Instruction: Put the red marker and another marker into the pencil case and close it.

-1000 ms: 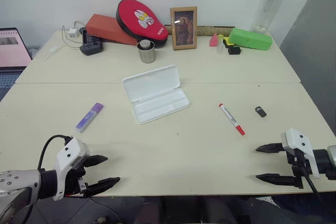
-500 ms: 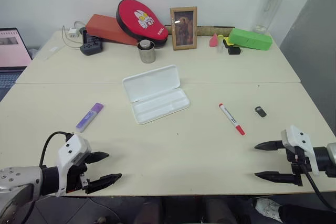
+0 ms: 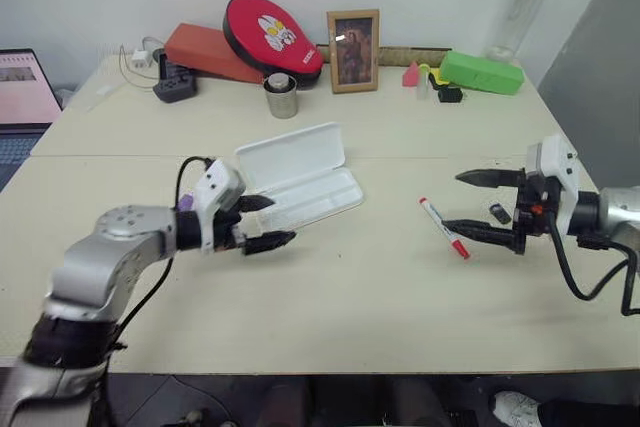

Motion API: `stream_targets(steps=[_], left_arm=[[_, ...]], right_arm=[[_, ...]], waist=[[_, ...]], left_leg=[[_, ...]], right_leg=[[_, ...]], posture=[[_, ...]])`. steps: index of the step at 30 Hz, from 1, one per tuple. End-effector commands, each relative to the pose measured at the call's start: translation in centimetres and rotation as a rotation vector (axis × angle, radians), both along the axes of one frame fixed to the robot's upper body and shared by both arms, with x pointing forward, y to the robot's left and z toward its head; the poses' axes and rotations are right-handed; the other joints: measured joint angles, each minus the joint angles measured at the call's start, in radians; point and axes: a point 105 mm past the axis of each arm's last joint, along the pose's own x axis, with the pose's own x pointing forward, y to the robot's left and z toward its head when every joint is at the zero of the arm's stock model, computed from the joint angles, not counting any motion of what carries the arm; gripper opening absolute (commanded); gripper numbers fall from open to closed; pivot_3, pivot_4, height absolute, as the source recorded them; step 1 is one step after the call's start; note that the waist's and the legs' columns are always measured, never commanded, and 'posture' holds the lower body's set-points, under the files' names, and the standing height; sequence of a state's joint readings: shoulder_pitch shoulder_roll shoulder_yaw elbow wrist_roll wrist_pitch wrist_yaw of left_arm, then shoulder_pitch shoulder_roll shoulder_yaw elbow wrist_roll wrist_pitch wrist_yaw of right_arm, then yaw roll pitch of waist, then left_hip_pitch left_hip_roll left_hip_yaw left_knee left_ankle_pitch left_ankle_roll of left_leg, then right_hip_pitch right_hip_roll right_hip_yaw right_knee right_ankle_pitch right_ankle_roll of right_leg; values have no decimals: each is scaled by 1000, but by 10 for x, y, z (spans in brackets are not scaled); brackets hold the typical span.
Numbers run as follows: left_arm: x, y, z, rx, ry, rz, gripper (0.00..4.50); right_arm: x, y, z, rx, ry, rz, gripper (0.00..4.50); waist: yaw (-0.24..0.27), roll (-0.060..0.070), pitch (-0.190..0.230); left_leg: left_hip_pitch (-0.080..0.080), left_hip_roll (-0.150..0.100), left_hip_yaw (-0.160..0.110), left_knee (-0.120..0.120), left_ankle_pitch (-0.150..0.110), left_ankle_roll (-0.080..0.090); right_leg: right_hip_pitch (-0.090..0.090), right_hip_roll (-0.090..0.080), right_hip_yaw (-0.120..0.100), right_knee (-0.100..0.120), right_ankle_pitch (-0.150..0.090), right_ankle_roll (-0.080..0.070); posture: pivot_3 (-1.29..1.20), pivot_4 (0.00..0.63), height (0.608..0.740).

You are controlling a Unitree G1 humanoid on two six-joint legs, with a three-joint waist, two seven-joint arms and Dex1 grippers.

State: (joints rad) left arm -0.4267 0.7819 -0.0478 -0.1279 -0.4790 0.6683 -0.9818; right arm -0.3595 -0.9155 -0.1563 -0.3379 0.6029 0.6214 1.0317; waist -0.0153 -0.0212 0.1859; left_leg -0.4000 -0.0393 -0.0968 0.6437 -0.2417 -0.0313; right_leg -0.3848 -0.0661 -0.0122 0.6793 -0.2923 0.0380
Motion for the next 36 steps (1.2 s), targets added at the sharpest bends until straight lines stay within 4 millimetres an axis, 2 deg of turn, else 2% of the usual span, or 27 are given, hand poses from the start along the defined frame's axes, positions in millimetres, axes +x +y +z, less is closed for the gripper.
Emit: stream_targets(steps=[1, 5, 11, 15, 20, 26, 28, 31, 36], left_arm=[[11, -4, -3, 19, -25, -12, 4500], [22, -16, -21, 65, -4, -60, 4500], [40, -26, -25, 69, -4, -72, 4500], [48, -24, -34, 88, 24, -40, 4500], [44, -23, -51, 149, 58, -57, 4500], [40, -30, -54, 138, 63, -76, 3477], [39, -32, -53, 134, 61, -79, 2965], [45, -29, -40, 109, 30, -59, 2259], [43, -22, -57, 208, 62, -53, 1116]], right_arm=[[2, 4, 13, -3, -69, 1, 4463], [3, 11, 21, 13, -109, 7, 4463], [3, 11, 25, 18, -130, -14, 4463], [1, 12, 25, 14, -133, -14, 4463], [-6, 14, 26, 24, -129, 8, 4463], [-9, 13, 24, 13, -120, 6, 4500], [-10, 13, 24, 13, -119, 6, 4500], [-10, 15, 23, 12, -121, 9, 4500], [-11, 16, 25, 17, -124, 11, 4500]], waist=[[-4, 0, 0], [-10, 0, 0], [-12, 0, 0], [-13, 0, 0], [-14, 0, 0], [-15, 0, 0], [-13, 0, 0], [-13, 0, 0], [-14, 0, 0]], left_leg=[[0, 0, 0, 0, 0, 0], [1, 0, 0, 0, 0, 1], [0, 0, 0, 1, 0, 1], [0, 0, 0, 1, 0, 1], [1, 0, 0, 1, 0, 1], [2, 0, 0, 1, 0, 1], [1, 0, -1, 2, 0, 1], [1, 0, -1, 2, 0, 1], [1, 0, -1, 2, 0, 1]], right_leg=[[0, 0, 0, 0, 0, 0], [0, 0, 0, 2, 0, 0], [-1, 0, 0, 2, 1, 1], [-1, 0, 0, 2, 1, 1], [0, 0, 0, 3, 1, 1], [0, 0, 1, 3, 1, 1], [0, 0, 0, 3, 1, 1], [0, 0, 0, 3, 1, 1], [0, 0, 0, 3, 1, 1]], posture=[[0, 150, 740], [0, 150, 740], [0, 150, 740], [0, 150, 740], [0, 150, 740], [0, 150, 740], [0, 150, 740], [0, 150, 740], [0, 150, 740]])
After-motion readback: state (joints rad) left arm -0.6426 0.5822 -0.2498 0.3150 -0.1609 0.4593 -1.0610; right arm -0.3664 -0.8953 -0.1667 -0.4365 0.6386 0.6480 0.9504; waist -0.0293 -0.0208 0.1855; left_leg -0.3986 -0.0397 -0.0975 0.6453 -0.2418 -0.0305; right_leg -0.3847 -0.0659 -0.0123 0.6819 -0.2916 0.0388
